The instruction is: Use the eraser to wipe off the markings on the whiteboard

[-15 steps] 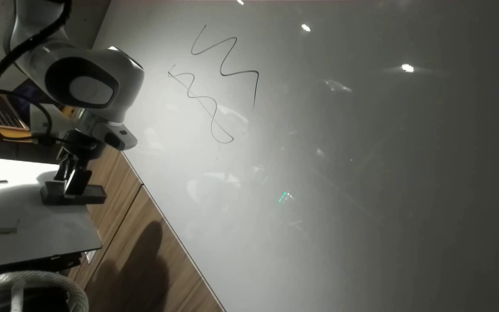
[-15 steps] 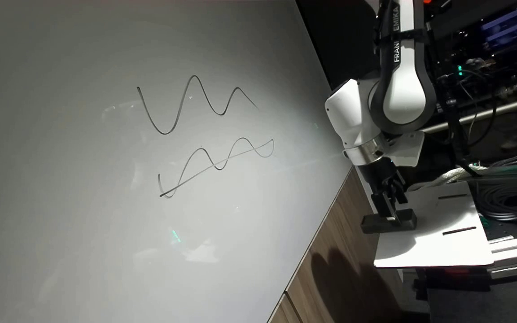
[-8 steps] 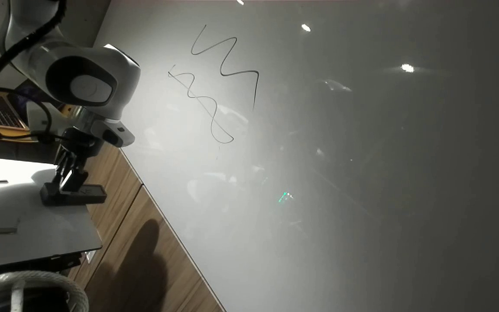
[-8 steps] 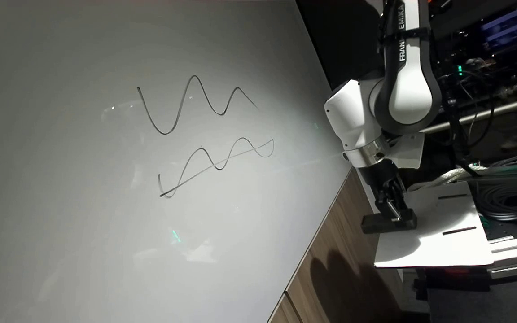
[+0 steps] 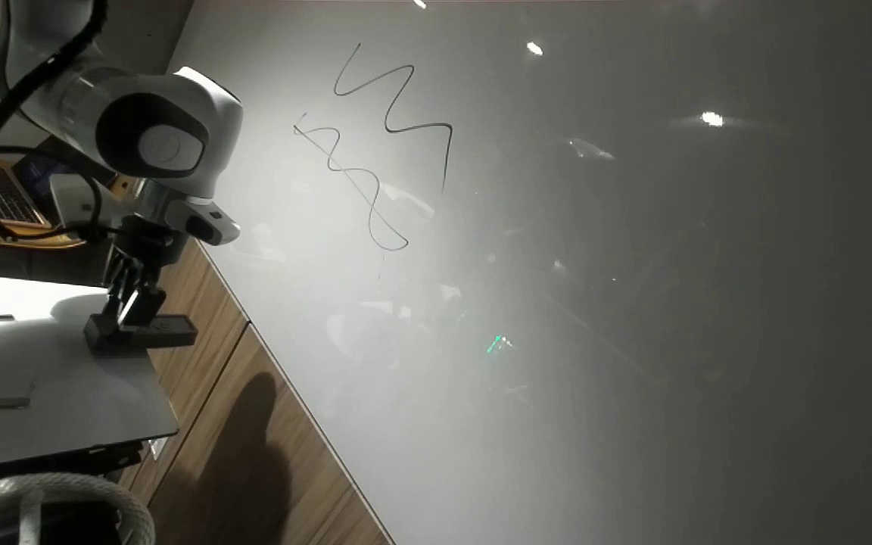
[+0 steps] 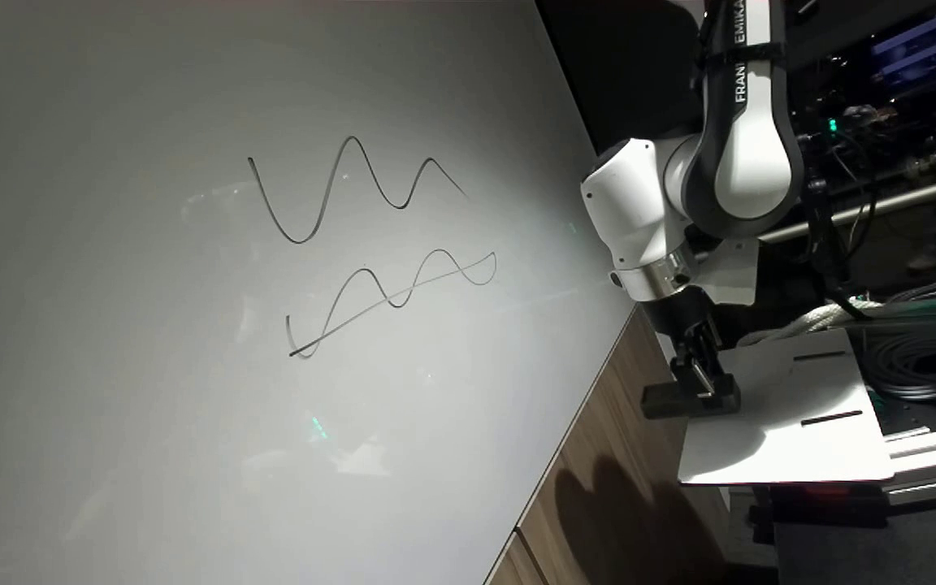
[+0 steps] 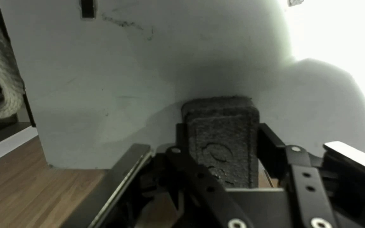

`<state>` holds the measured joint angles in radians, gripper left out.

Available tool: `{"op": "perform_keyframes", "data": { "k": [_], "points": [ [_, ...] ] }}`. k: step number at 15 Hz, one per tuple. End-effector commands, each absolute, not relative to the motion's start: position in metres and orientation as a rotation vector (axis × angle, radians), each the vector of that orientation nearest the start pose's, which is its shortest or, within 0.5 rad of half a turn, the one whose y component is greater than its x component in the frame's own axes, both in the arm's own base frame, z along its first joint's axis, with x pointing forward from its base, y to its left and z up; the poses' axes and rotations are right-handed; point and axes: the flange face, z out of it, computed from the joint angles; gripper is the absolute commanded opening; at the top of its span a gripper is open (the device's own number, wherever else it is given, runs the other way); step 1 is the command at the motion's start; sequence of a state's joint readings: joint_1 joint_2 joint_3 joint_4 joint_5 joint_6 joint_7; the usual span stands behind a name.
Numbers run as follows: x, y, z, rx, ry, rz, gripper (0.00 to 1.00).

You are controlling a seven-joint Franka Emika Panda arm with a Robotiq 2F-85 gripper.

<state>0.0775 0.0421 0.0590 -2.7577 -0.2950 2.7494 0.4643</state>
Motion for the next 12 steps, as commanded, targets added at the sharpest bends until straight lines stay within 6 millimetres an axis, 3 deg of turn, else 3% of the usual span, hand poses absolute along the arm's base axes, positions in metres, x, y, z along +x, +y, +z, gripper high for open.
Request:
{"op": "perform_keyframes", "data": {
  "k": [1, 7, 12],
  "points": [
    [0.389, 0.072, 0.238, -3.271, 0.067, -0.153, 0.30],
    [0.398, 0.108, 0.316, -3.253, -0.038, -0.533, 0.30],
    [0.416, 0.171, 0.389, -3.162, -0.179, -0.861, 0.30]
  ]
}}
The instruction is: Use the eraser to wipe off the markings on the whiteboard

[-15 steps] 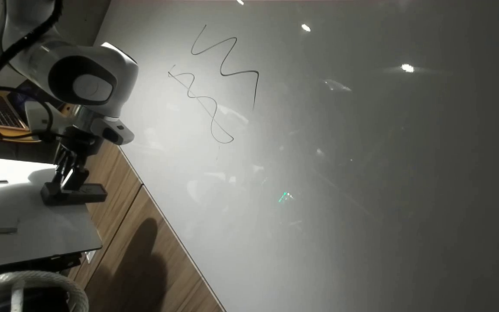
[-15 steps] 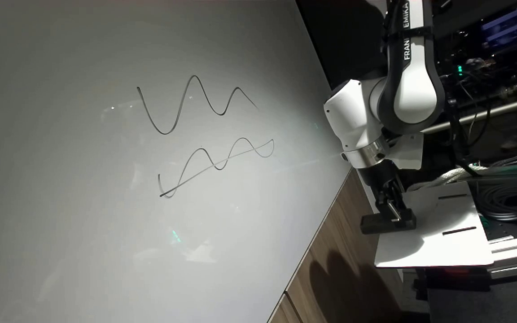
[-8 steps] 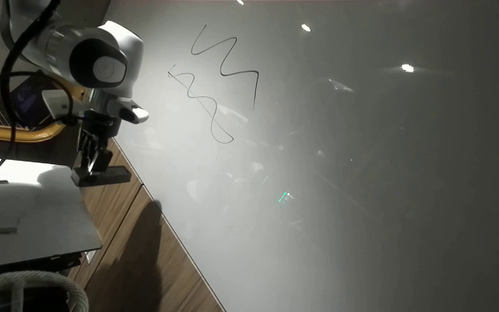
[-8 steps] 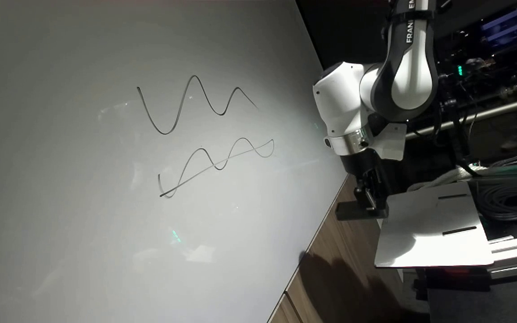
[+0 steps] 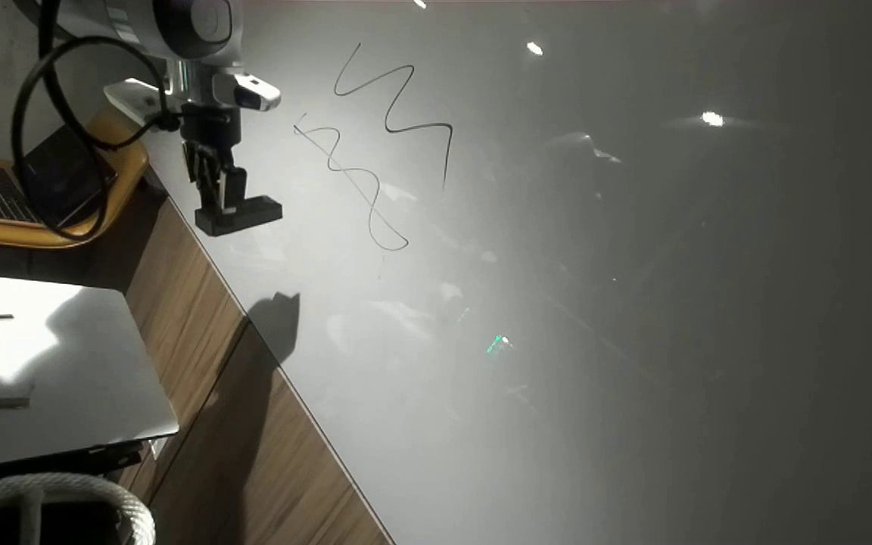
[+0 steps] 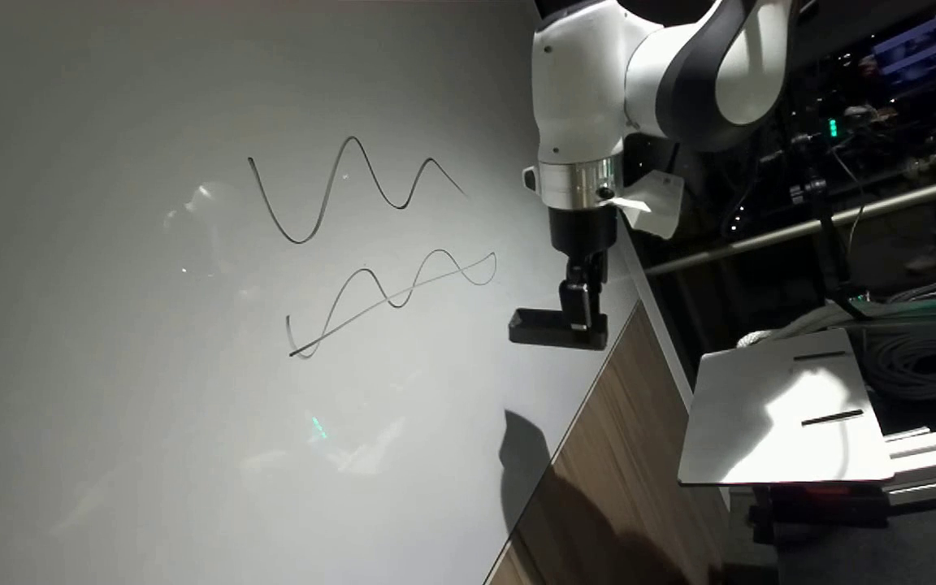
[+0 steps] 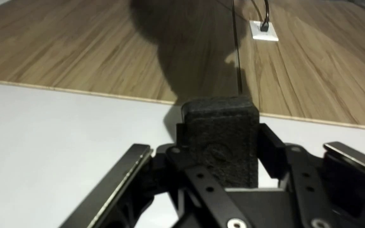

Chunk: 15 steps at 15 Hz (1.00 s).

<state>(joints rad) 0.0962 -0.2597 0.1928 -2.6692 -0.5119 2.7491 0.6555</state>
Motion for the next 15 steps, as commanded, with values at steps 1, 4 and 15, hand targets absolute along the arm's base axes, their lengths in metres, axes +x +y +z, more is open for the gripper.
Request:
{"op": "perform_keyframes", "data": {
  "k": [1, 4, 15],
  "points": [
    [0.421, 0.185, 0.402, -3.137, -0.203, -0.918, 0.30],
    [0.435, 0.226, 0.444, -3.056, -0.266, -1.088, 0.30],
    [0.503, 0.288, 0.608, -2.767, -0.394, -1.689, 0.30]
  ]
}}
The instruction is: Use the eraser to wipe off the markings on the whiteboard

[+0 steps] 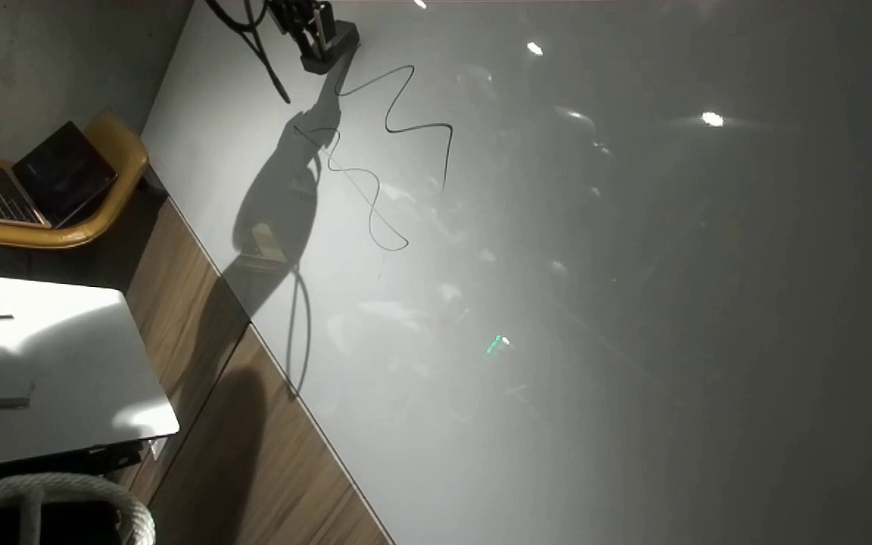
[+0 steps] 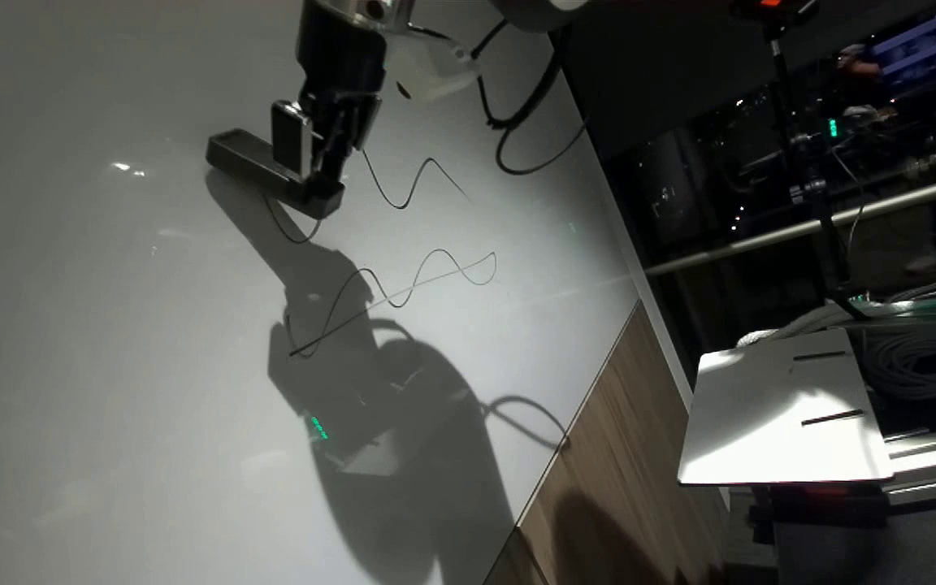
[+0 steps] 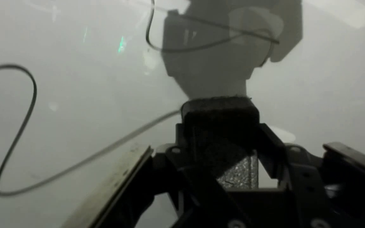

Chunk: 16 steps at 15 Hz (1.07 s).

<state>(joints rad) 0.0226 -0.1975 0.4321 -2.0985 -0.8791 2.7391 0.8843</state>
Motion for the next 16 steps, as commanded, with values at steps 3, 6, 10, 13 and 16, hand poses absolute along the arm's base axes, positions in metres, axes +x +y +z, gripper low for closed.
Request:
{"op": "perform_keyframes", "data": {
  "k": [3, 6, 10, 13, 16],
  "points": [
    [0.531, 0.279, 0.612, -2.756, -0.414, -1.753, 0.30],
    [0.552, 0.268, 0.594, -2.783, -0.405, -1.720, 0.30],
    [0.557, 0.272, 0.583, -2.807, -0.407, -1.680, 0.30],
    [0.555, 0.283, 0.571, -2.828, -0.420, -1.652, 0.30],
    [0.560, 0.281, 0.554, -2.866, -0.415, -1.608, 0.30]
  ]
}}
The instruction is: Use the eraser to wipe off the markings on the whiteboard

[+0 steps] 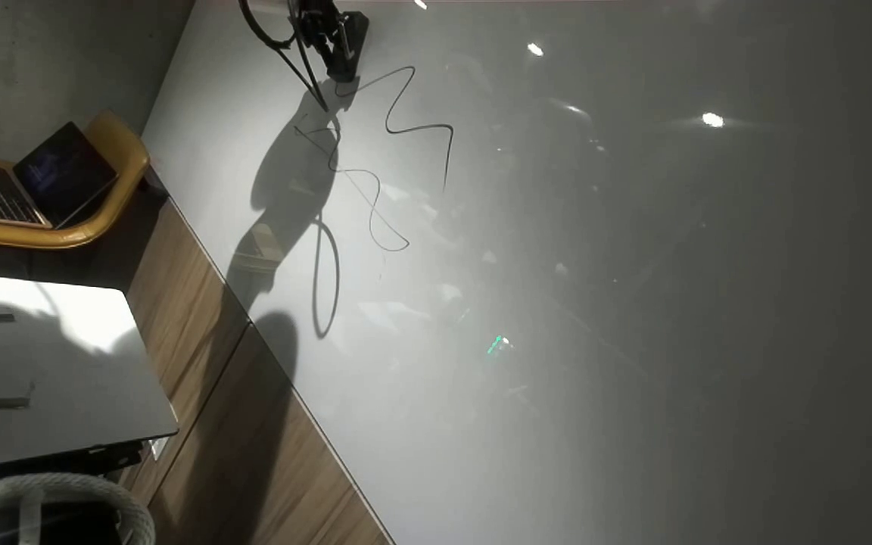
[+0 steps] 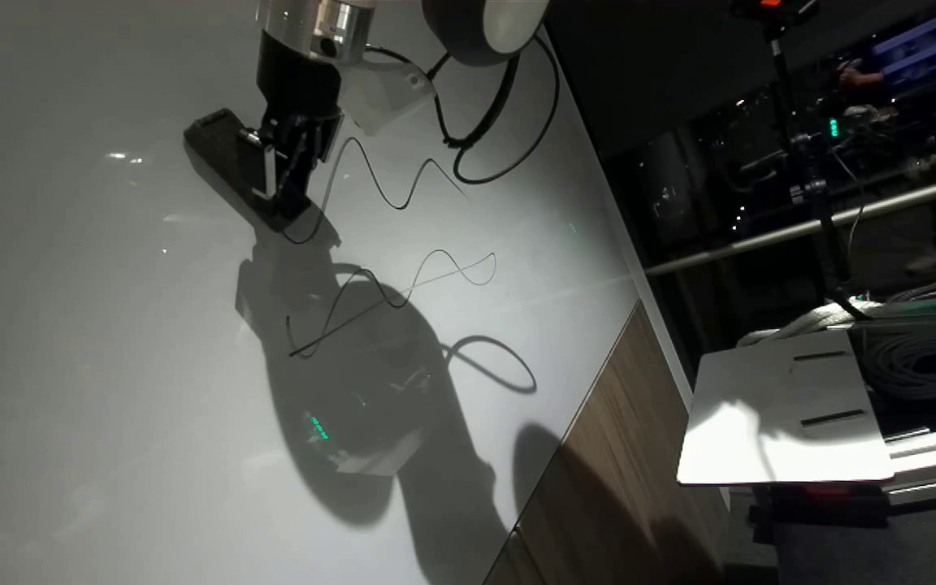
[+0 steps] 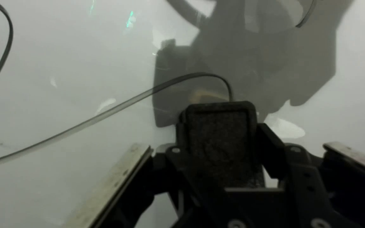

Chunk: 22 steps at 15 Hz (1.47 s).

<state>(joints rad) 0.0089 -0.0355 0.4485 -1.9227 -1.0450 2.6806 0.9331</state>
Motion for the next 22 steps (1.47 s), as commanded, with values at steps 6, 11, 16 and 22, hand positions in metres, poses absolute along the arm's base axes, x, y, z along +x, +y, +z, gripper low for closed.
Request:
{"op": "perform_keyframes", "data": {
  "k": [6, 11, 16, 22],
  "points": [
    [0.571, 0.236, 0.520, -2.951, -0.365, -1.541, 0.30],
    [0.566, 0.188, 0.528, -2.991, -0.276, -1.555, 0.30],
    [0.555, 0.143, 0.549, -3.001, -0.137, -1.621, 0.30],
    [0.549, 0.076, 0.584, -3.007, 0.076, -1.714, 0.30]
  ]
}}
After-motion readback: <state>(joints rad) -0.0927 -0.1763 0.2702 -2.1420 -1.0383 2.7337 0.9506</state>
